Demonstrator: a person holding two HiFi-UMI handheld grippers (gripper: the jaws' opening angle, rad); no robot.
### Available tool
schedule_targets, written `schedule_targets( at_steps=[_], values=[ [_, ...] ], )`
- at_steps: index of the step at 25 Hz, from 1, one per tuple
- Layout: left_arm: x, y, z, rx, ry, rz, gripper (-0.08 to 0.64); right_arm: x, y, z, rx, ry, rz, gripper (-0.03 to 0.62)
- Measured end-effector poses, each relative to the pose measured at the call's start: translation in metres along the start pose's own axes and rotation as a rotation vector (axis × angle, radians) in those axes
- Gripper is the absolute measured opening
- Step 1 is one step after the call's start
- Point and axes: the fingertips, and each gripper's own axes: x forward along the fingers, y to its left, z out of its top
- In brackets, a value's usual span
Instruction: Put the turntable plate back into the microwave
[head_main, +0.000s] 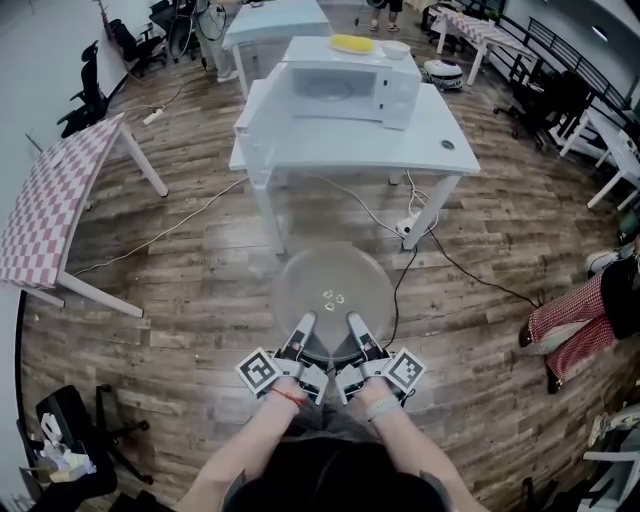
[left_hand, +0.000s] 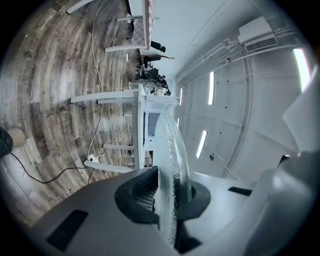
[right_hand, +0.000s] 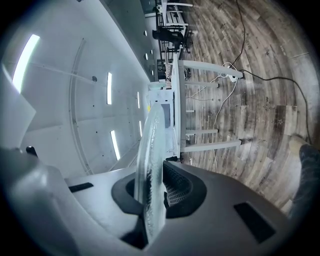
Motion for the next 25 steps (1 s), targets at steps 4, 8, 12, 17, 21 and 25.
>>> schedule_targets(
  at_steps=[4, 8, 12, 17, 21, 25],
  values=[
    [0.034, 0.003, 0.018, -0.007, 0.008, -0.003, 0.032, 0.034, -0.002, 0.018, -0.006, -0.007, -0.003, 0.04],
    [0.068, 0.005, 0.037, -0.013, 0.017, -0.002, 0.032, 0.067, -0.002, 0.036, -0.008, -0.019, -0.005, 0.04],
    [0.099, 0.007, 0.058, -0.022, 0.029, 0.004, 0.032, 0.1, -0.004, 0.049, -0.012, -0.031, -0.012, 0.04],
    [0.138, 0.013, 0.081, -0.018, 0.048, 0.002, 0.032, 0.14, -0.007, 0.067, -0.01, -0.051, -0.005, 0.04],
    [0.169, 0.018, 0.098, -0.017, 0.065, -0.001, 0.032, 0.169, -0.011, 0.083, -0.015, -0.069, -0.008, 0.04],
    [0.192, 0.021, 0.108, -0.024, 0.083, 0.002, 0.031, 0.189, -0.013, 0.095, -0.011, -0.089, -0.002, 0.04]
  ],
)
